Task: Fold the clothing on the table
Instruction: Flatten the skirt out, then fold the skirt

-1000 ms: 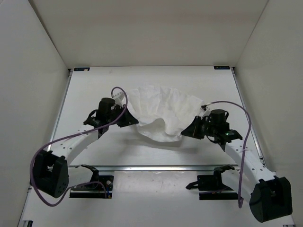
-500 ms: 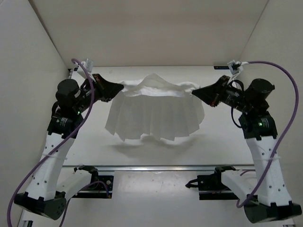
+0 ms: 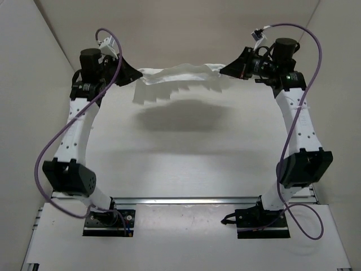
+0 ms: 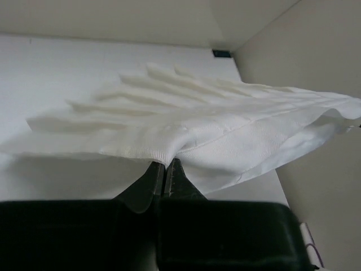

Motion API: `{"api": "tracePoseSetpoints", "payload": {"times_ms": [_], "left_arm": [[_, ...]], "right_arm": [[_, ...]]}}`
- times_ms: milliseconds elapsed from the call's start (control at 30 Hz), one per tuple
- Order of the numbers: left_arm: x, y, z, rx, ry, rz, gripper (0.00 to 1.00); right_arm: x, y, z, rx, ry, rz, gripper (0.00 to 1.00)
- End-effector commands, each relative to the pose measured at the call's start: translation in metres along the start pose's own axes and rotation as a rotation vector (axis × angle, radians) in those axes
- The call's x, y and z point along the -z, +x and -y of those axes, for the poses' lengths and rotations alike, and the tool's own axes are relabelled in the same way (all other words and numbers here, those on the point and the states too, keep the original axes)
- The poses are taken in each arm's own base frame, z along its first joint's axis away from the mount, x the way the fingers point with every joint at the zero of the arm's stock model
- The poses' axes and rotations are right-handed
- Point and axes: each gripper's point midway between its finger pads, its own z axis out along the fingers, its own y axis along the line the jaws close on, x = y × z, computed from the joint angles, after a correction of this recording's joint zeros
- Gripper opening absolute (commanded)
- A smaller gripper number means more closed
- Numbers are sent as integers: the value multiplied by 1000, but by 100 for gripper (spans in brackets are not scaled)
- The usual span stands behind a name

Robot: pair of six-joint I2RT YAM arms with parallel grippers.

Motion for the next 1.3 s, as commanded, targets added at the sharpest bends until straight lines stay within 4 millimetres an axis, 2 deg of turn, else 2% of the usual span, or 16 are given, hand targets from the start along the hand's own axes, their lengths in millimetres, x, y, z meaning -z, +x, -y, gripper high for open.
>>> {"api": "tracePoseSetpoints", "payload": {"times_ms": [0, 67, 133, 167, 200, 267, 300, 333, 367, 400, 433, 567, 700, 933, 1133, 1267], "left_arm": [[28, 14, 16, -48, 33, 44, 0], [14, 56, 3, 10, 53, -26, 0], [-3, 117, -22, 79, 51, -121, 0], [-6, 134, -30, 102, 34, -143, 0], [-11, 168, -41, 127, 23, -194, 0], [-13, 214, -65, 176, -20, -261, 0], [-11, 239, -81, 209, -40, -301, 1], [-8, 262, -90, 235, -49, -333, 26], [-5, 275, -93, 256, -40, -360, 58], [0, 288, -101, 267, -51, -365, 76], [6, 301, -104, 271, -55, -378, 81], [15, 314, -110, 210, -121, -386, 90], [17, 328, -114, 184, -179, -422, 90], [18, 349, -133, 191, -282, -472, 89], [3, 357, -134, 204, -275, -490, 73], [-7, 355, -122, 203, -235, -491, 52]], "right_arm": [[17, 20, 11, -24, -24, 8, 0], [16, 50, 46, -106, 5, -5, 0], [10, 98, 77, -193, 35, -53, 0], [10, 109, 83, -209, 56, -62, 0], [7, 137, 98, -256, 80, -96, 0], [4, 166, 114, -268, 158, -130, 1], [6, 185, 124, -293, 194, -163, 11], [6, 205, 130, -307, 251, -205, 28], [7, 215, 135, -305, 300, -221, 33], [9, 232, 137, -317, 328, -252, 36], [13, 246, 138, -322, 359, -262, 38], [26, 275, 141, -324, 440, -257, 43], [31, 308, 148, -335, 498, -302, 46], [24, 343, 167, -359, 605, -407, 47], [13, 359, 170, -378, 613, -439, 47], [10, 360, 174, -384, 618, -435, 44]]}}
